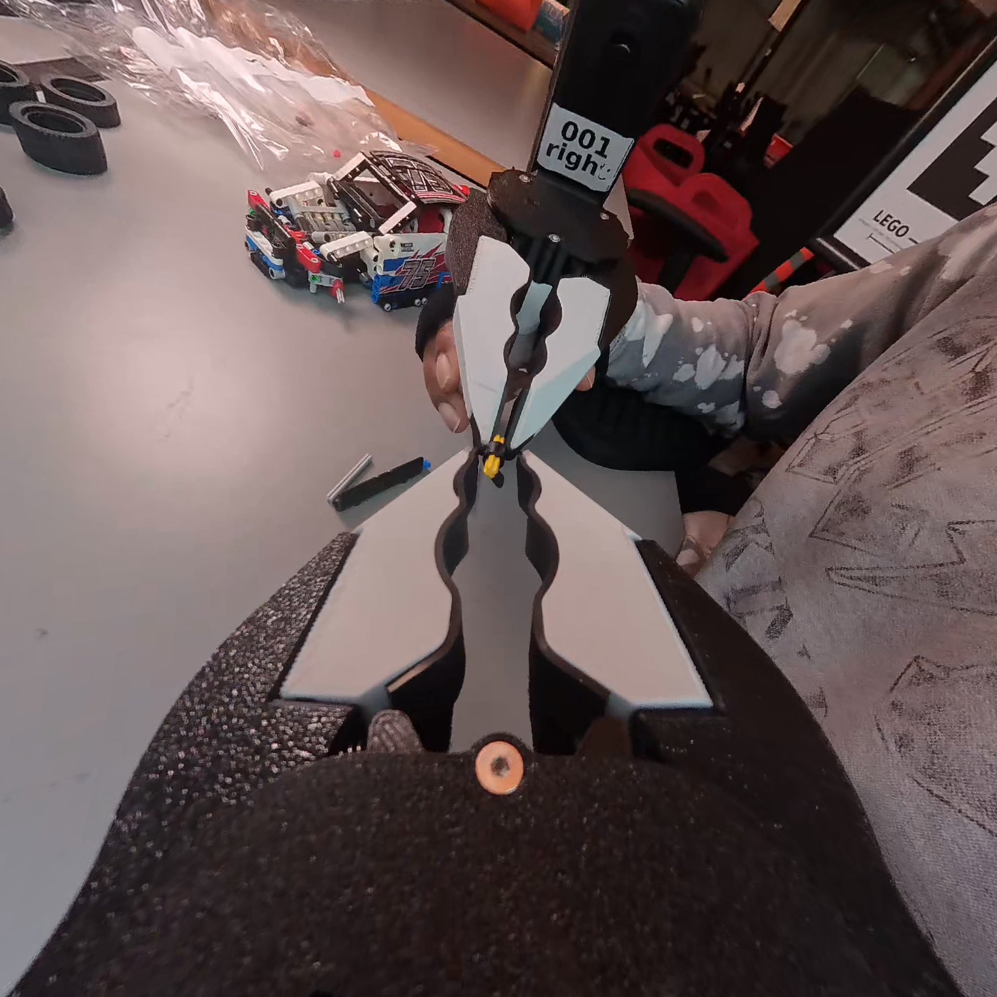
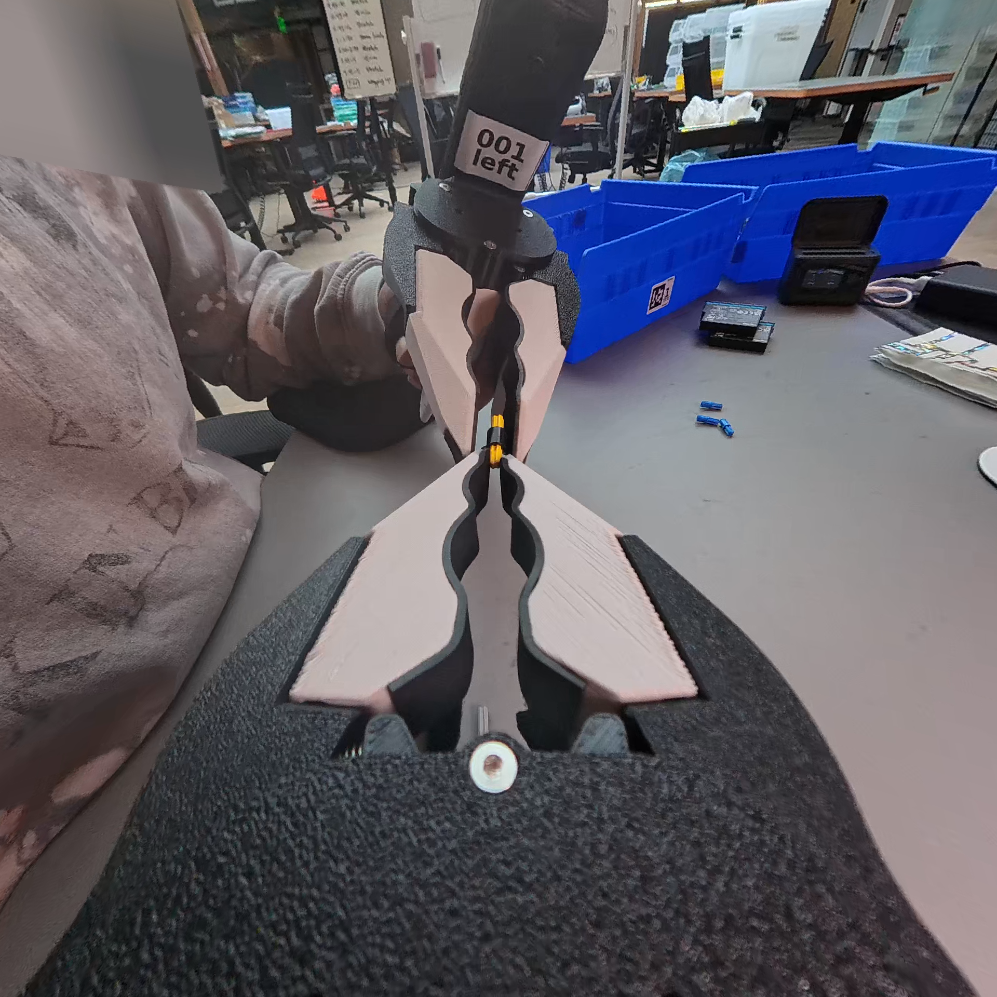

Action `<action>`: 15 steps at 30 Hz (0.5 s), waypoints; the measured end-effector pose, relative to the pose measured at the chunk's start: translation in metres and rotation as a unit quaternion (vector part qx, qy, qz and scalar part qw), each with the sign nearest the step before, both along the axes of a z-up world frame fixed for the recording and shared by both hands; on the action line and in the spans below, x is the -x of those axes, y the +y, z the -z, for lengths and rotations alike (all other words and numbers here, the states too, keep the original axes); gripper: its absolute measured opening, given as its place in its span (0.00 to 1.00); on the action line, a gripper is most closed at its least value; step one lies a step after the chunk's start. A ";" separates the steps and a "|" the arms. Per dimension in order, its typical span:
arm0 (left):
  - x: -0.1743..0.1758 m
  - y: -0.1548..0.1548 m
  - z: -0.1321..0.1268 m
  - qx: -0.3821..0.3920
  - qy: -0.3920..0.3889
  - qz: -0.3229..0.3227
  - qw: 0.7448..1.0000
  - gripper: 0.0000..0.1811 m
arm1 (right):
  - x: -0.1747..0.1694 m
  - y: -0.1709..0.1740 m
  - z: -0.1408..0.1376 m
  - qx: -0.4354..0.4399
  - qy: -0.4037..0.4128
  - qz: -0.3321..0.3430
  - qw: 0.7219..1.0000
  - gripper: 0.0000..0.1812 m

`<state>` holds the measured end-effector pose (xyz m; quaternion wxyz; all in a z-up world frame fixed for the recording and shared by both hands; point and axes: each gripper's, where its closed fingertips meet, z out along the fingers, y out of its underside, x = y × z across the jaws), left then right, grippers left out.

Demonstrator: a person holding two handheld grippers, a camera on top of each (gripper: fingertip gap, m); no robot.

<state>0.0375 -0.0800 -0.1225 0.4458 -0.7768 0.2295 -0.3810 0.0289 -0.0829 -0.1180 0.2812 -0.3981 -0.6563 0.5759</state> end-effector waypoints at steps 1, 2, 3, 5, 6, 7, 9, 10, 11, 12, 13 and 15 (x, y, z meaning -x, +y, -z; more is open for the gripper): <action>0.000 0.000 0.000 -0.001 0.000 0.000 1.000 0.07 | 0.000 0.000 0.000 0.002 -0.001 -0.002 1.000 0.02; 0.000 -0.001 0.001 -0.003 0.002 0.000 1.000 0.06 | 0.000 0.000 0.001 0.001 -0.001 -0.004 1.000 0.02; 0.001 -0.001 0.002 -0.006 0.007 0.000 1.000 0.06 | 0.000 0.000 0.002 -0.002 -0.003 -0.003 1.000 0.02; 0.002 -0.001 0.003 -0.013 0.019 -0.002 1.000 0.03 | -0.001 0.000 0.003 -0.004 -0.005 -0.005 1.000 0.02; 0.003 -0.001 0.004 -0.014 0.021 -0.003 1.000 0.03 | -0.001 0.001 0.003 -0.001 -0.006 -0.005 1.000 0.02; 0.003 -0.001 0.003 -0.014 0.019 -0.003 1.000 0.03 | -0.001 0.001 0.003 -0.001 -0.005 -0.005 1.000 0.02; 0.004 -0.001 0.004 -0.015 0.022 -0.002 1.000 0.02 | 0.000 0.000 0.004 -0.006 -0.007 -0.004 1.000 0.02; 0.005 -0.001 0.005 -0.017 0.027 -0.007 0.999 0.02 | 0.000 0.000 0.005 -0.010 -0.008 -0.003 1.000 0.02; 0.006 0.000 0.006 -0.018 0.029 -0.009 0.999 0.02 | 0.000 0.000 0.006 -0.012 -0.010 -0.005 1.000 0.02; 0.006 -0.001 0.005 -0.020 0.028 -0.009 0.999 0.02 | 0.000 0.000 0.005 -0.011 -0.008 -0.005 1.000 0.02; 0.007 0.000 0.002 -0.028 0.023 -0.014 0.999 0.02 | 0.001 0.001 0.002 -0.011 -0.002 -0.003 1.000 0.02; 0.008 0.000 -0.008 -0.044 0.002 -0.021 0.999 0.01 | -0.001 0.002 -0.005 -0.001 0.012 -0.005 1.000 0.02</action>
